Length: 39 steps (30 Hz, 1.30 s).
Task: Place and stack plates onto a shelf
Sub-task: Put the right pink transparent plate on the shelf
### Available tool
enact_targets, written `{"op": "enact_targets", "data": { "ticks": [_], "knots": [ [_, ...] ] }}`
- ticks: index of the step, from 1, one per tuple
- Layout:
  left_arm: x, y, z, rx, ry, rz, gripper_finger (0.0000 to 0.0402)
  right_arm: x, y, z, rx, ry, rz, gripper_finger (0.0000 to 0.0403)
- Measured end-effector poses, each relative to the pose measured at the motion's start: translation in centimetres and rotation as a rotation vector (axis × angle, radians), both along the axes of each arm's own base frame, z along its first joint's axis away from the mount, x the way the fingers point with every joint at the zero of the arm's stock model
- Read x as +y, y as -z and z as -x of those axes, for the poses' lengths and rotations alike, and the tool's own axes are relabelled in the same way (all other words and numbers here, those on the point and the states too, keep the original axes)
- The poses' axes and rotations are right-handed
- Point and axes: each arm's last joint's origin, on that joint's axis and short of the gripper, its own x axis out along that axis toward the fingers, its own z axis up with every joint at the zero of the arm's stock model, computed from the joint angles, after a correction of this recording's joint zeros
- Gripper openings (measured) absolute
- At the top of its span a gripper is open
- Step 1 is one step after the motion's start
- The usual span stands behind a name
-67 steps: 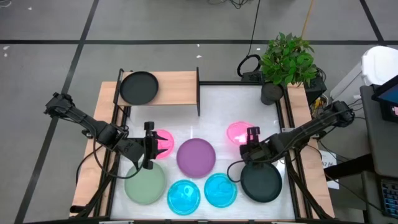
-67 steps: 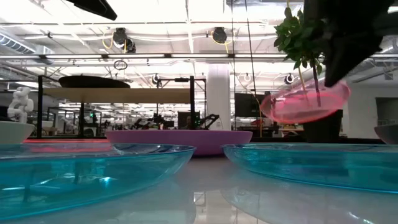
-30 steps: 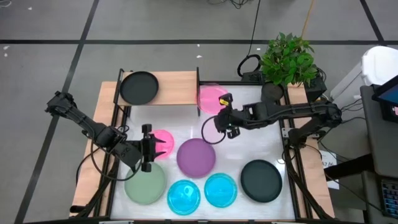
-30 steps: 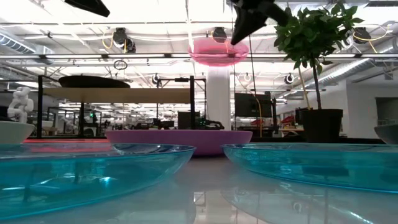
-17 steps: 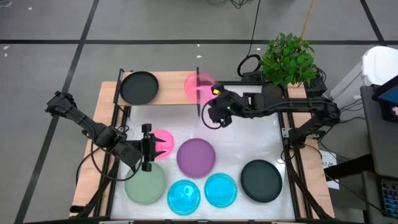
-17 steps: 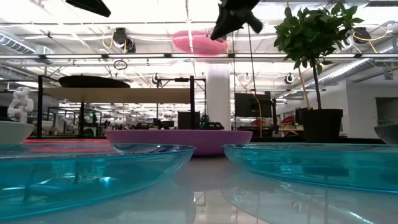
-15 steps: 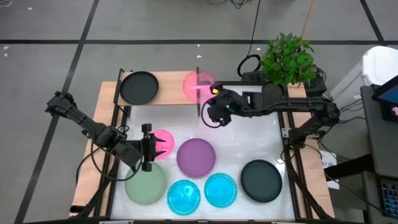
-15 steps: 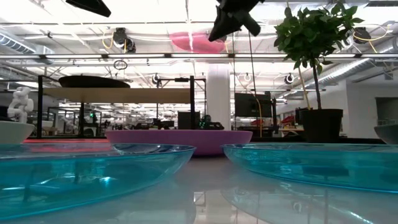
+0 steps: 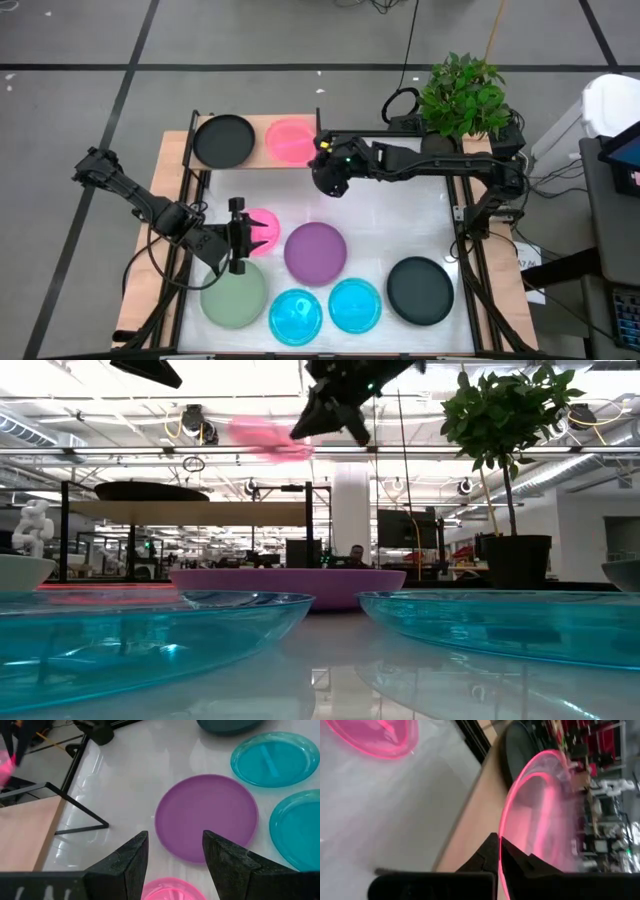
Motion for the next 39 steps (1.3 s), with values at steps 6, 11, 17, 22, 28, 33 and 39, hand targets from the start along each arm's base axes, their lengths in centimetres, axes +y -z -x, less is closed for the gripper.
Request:
{"op": "enact_targets", "data": {
  "ticks": [6, 11, 17, 22, 28, 33, 39],
  "knots": [
    [0.0, 0.0, 0.0, 0.000, -0.003, 0.003, 0.0193, -0.8, 2.1, -1.8, -0.019, -0.013, -0.007, 0.0000],
    [0.0, 0.0, 0.0, 0.000, -0.005, 0.007, 0.0193, -1.3, 3.4, -2.6, -0.008, -0.008, -0.003, 0.0000],
    [0.0, 0.0, 0.0, -0.001, -0.005, 0.007, 0.0193, -2.3, 4.3, -3.0, -0.007, -0.003, -0.007, 0.0000],
    [0.0, 0.0, 0.0, 0.000, -0.005, 0.007, 0.0193, -3.0, 4.2, -2.8, -0.023, -0.010, -0.048, 0.0000],
    [0.0, 0.0, 0.0, 0.000, -0.005, 0.007, 0.0193, -3.1, 4.3, -2.7, -0.028, -0.076, -0.103, 0.0000],
    [0.0, 0.0, 0.0, 0.002, 0.001, 0.000, 0.0193, -3.1, 4.3, -2.7, -0.032, -0.078, -0.124, 0.0000],
    [0.0, 0.0, 0.0, 0.002, 0.001, 0.000, 0.0193, -3.3, 4.4, -2.6, -0.033, -0.090, -0.169, 0.0000]
  ]
}}
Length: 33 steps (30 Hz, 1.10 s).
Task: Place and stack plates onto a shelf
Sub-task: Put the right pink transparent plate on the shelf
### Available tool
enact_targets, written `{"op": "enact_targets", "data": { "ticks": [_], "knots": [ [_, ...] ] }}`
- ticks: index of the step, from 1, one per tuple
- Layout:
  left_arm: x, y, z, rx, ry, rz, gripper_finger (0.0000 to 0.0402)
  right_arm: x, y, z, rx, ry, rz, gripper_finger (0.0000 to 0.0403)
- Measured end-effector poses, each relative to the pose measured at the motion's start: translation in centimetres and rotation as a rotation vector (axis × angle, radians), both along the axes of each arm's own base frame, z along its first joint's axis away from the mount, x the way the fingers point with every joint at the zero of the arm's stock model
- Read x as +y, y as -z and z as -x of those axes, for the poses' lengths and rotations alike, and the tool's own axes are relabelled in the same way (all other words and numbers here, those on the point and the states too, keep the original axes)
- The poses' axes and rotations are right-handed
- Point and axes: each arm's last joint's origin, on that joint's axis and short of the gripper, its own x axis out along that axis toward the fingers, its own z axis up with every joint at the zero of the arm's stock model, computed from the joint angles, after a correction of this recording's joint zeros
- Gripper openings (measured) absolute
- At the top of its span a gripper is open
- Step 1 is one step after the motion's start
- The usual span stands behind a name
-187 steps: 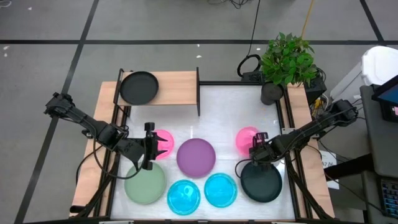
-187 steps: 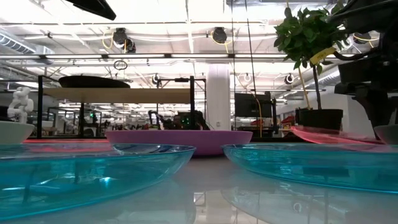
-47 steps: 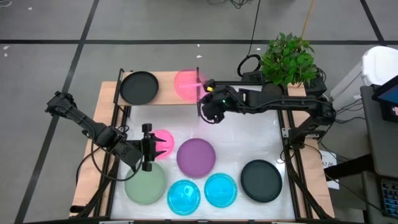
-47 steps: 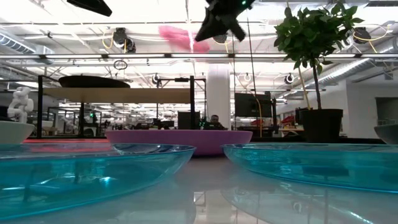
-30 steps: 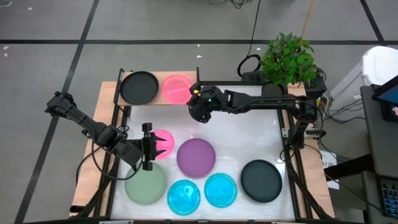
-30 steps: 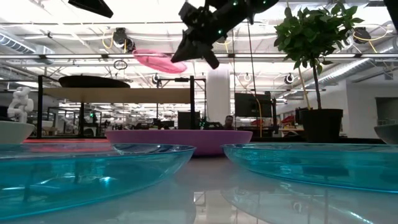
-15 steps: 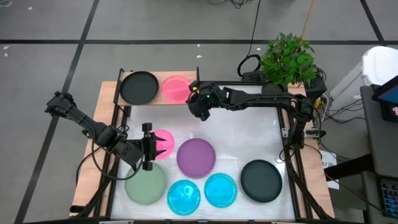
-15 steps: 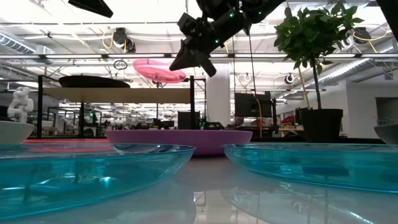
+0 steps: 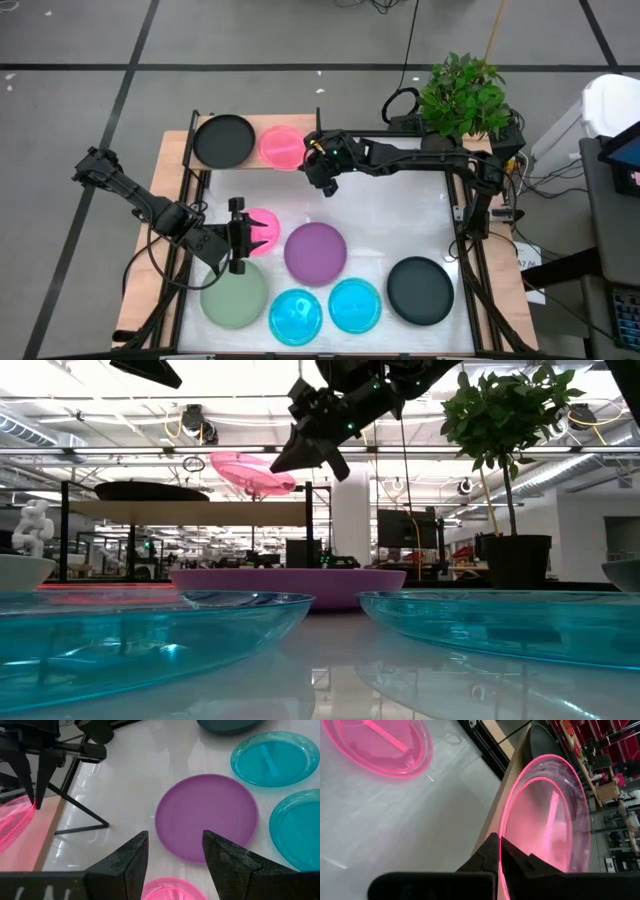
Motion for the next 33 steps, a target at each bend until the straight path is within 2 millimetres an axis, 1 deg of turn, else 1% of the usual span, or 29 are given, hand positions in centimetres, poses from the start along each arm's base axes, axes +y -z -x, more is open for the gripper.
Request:
{"op": "enact_targets", "data": {
  "ticks": [9, 20, 26, 33],
  "knots": [
    [0.0, 0.0, 0.0, 0.000, 0.000, 0.000, 0.0193, -0.8, 0.1, 0.3, 0.008, 0.032, -0.030, 0.0000],
    [0.0, 0.0, 0.0, 0.000, 0.000, 0.000, 0.0193, -1.2, 0.2, 0.4, 0.014, 0.065, -0.063, 0.0002],
    [0.0, 0.0, 0.0, 0.000, 0.000, 0.001, 0.0193, -1.9, 0.2, 0.7, 0.007, 0.104, -0.093, 0.0023],
    [0.0, 0.0, 0.0, 0.000, 0.000, 0.001, 0.0193, -1.9, 0.2, 0.7, 0.004, 0.107, -0.097, 0.0052]
  ]
}}
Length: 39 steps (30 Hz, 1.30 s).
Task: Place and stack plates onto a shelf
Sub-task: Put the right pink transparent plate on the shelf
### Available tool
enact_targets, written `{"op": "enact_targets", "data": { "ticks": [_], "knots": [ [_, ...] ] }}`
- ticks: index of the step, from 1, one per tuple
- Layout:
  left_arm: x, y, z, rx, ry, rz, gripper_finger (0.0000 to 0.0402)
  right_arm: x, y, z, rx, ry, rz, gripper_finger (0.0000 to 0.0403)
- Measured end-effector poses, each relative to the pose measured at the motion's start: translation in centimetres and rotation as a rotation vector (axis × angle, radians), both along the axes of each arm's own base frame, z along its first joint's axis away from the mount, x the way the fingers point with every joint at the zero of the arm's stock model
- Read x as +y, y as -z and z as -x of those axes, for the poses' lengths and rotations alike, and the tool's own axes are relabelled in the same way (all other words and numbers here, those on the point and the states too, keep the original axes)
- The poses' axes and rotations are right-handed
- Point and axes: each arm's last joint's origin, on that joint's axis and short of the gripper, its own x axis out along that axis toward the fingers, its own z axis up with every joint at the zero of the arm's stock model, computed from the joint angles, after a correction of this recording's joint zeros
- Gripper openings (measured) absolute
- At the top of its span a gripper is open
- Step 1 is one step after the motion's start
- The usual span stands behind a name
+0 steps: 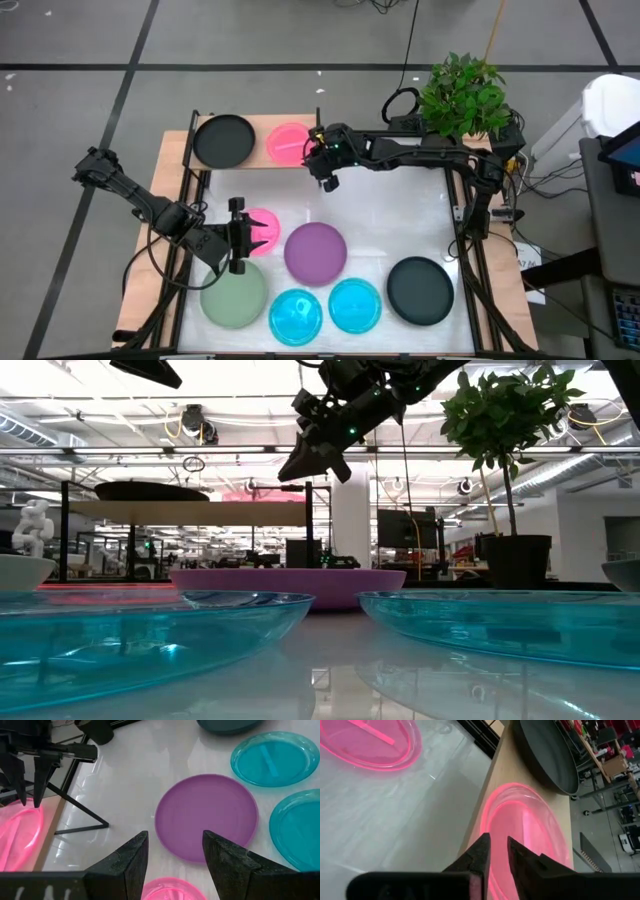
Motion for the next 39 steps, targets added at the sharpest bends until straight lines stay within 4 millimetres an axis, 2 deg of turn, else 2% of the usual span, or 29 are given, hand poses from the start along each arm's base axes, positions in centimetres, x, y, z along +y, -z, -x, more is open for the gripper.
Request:
{"op": "enact_targets", "data": {
  "ticks": [7, 12, 16, 21, 25, 29, 34, 39],
  "knots": [
    [0.0, 0.0, 0.0, 0.000, 0.000, 0.000, 0.0193, 0.6, -0.4, 0.0, -0.031, 0.034, -0.068, 0.0081],
    [0.1, 0.1, 0.1, 0.014, -0.002, -0.007, 0.0193, 2.5, -3.0, 0.8, -0.106, 0.096, -0.155, 0.0088],
    [0.3, 0.1, 0.0, 0.007, -0.021, -0.022, 0.0193, 4.0, -5.3, 2.1, -0.150, 0.131, -0.255, 0.0089],
    [1.1, 0.0, -0.4, 0.010, -0.038, -0.053, 0.0193, 5.8, -8.2, 4.8, -0.169, 0.165, -0.387, 0.0089],
    [2.2, -0.1, -1.1, 0.009, -0.062, -0.096, 0.0193, 7.2, -9.5, 7.0, -0.128, 0.204, -0.490, 0.0089],
    [3.8, -0.2, -1.7, 0.015, -0.098, -0.140, 0.0193, 9.1, -8.7, 8.8, -0.084, 0.202, -0.554, 0.0089],
    [6.3, -0.3, -2.6, 0.028, -0.134, -0.132, 0.0185, 10.9, -6.1, 10.8, -0.101, 0.227, -0.578, 0.0089],
    [8.6, -0.4, -3.0, 0.043, -0.177, -0.122, 0.0145, 12.3, -2.6, 12.9, -0.171, 0.221, -0.590, 0.0089]
  ]
}}
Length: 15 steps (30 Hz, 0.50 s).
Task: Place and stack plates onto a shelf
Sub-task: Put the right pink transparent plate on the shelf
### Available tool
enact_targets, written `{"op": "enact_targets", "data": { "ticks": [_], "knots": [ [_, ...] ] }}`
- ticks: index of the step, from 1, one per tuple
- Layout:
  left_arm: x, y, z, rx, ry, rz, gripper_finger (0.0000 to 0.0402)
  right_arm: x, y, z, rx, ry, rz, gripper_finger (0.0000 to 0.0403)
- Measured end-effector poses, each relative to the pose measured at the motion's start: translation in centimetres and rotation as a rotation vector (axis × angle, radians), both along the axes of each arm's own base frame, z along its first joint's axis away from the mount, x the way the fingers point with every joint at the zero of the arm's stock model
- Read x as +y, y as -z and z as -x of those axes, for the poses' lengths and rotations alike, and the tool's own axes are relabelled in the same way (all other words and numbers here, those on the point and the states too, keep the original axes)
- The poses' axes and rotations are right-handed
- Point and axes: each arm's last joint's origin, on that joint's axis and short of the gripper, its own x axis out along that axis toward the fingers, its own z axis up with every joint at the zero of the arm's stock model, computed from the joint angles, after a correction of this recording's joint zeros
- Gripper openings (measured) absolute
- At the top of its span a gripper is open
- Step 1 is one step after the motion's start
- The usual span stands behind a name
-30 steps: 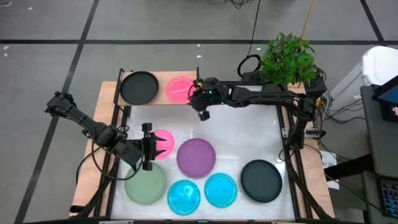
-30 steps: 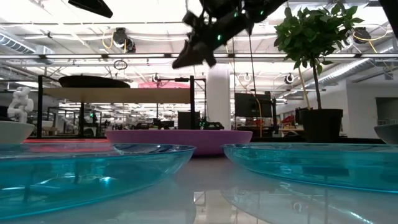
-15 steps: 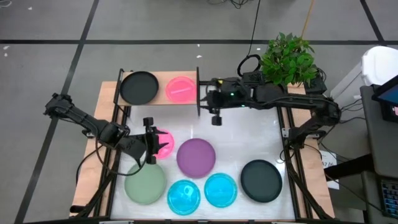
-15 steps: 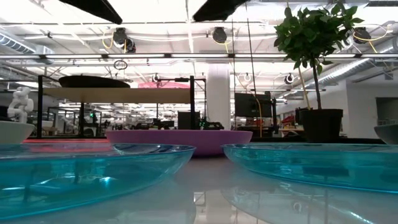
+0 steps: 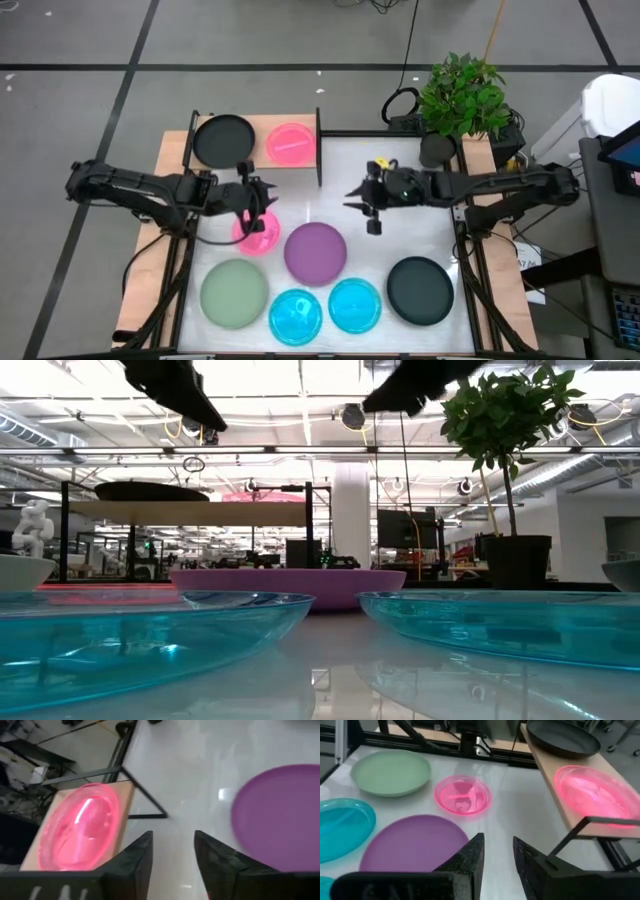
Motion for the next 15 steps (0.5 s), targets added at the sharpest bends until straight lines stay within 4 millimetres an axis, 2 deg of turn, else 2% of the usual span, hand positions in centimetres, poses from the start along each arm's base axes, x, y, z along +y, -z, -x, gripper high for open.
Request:
{"op": "enact_targets", "data": {
  "ticks": [5, 7, 15],
  "knots": [
    [1.8, 0.7, -1.1, 0.046, -0.026, -0.052, 0.0109, 0.4, 2.9, 1.7, -0.085, 0.044, 0.003, 0.0089],
    [2.3, 1.3, -2.2, 0.057, -0.013, -0.058, 0.0102, 0.5, 3.9, 2.2, -0.086, 0.050, 0.000, 0.0089],
    [3.9, 4.6, -5.9, 0.141, -0.094, -0.192, 0.0097, 0.4, 4.2, 2.6, -0.104, 0.053, -0.006, 0.0089]
  ]
}}
